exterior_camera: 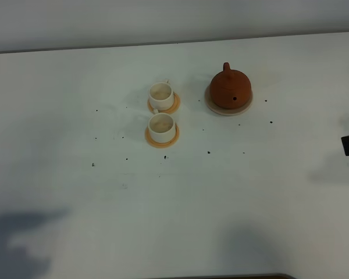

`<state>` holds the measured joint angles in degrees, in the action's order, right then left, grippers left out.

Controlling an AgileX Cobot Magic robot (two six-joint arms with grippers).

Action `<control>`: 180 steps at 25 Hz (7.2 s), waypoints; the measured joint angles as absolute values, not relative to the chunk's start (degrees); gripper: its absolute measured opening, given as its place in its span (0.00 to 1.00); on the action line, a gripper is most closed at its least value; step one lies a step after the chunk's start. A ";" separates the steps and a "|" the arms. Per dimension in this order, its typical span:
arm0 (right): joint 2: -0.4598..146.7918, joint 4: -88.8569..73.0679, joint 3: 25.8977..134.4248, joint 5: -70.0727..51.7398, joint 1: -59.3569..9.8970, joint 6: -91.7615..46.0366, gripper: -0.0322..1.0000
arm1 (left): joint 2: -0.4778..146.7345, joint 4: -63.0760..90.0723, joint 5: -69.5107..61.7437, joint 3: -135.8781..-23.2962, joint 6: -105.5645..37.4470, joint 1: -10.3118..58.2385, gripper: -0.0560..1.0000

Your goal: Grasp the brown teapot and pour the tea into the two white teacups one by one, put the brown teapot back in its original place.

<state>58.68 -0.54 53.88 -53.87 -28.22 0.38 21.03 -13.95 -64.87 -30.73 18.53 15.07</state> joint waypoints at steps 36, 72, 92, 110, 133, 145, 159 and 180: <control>66.97 -18.05 28.14 -6.17 -28.22 -7.61 0.30 | 0.83 -7.04 -61.99 -29.49 7.74 -2.52 0.46; 119.67 -18.27 102.67 -41.31 -28.22 -15.30 0.31 | -0.37 -6.79 -62.04 -29.49 7.74 -7.77 0.46; 139.81 -9.01 126.74 -45.80 -28.22 -11.42 0.45 | -0.37 -6.79 -62.04 -29.49 7.68 -8.38 0.46; 144.90 1.06 128.71 -40.77 -28.22 -6.21 0.45 | -0.37 -6.79 -62.04 -29.49 7.68 -8.38 0.46; 145.13 -0.46 129.28 -44.09 -28.44 -7.56 0.45 | -0.37 -6.79 -62.04 -29.49 7.68 -8.38 0.46; 145.13 8.91 129.50 -47.28 -28.81 -1.20 0.45 | -0.37 -6.79 -62.04 -29.49 7.68 -8.38 0.46; 143.95 14.36 129.86 -57.60 -28.64 1.05 0.45 | -0.37 -6.79 -62.04 -29.49 7.63 -8.38 0.46; 143.95 17.46 129.81 -56.66 -28.39 5.15 0.45 | -0.37 -6.79 -62.04 -29.49 7.68 -8.38 0.46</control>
